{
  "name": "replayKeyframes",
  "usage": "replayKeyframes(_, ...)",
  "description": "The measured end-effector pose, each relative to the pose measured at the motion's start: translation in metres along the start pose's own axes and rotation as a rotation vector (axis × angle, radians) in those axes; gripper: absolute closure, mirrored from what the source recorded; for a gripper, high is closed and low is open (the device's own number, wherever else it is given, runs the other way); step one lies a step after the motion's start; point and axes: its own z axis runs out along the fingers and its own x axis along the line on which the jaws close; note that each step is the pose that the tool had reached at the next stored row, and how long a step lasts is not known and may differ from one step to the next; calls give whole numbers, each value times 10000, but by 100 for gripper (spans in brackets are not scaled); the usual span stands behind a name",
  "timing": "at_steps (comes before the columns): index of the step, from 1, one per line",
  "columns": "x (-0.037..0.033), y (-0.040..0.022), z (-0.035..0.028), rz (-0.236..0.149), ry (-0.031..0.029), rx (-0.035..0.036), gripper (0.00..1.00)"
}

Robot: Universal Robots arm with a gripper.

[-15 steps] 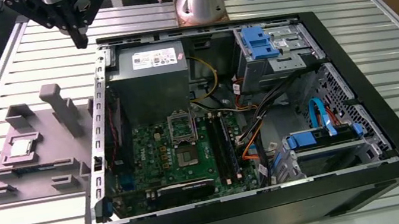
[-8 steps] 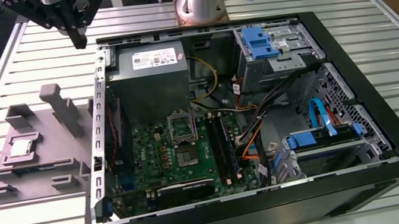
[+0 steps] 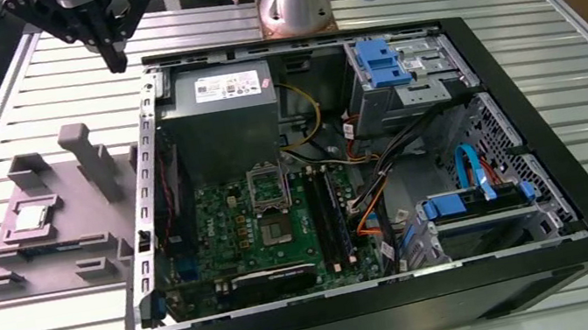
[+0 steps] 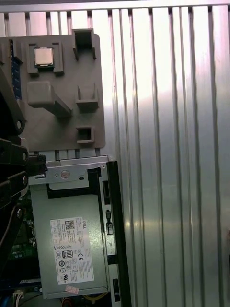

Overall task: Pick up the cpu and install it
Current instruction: 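Reach for the cpu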

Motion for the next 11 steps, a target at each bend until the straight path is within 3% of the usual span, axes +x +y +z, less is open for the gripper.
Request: replayKeyframes(11, 41, -4, 7, -1, 0, 1, 89)
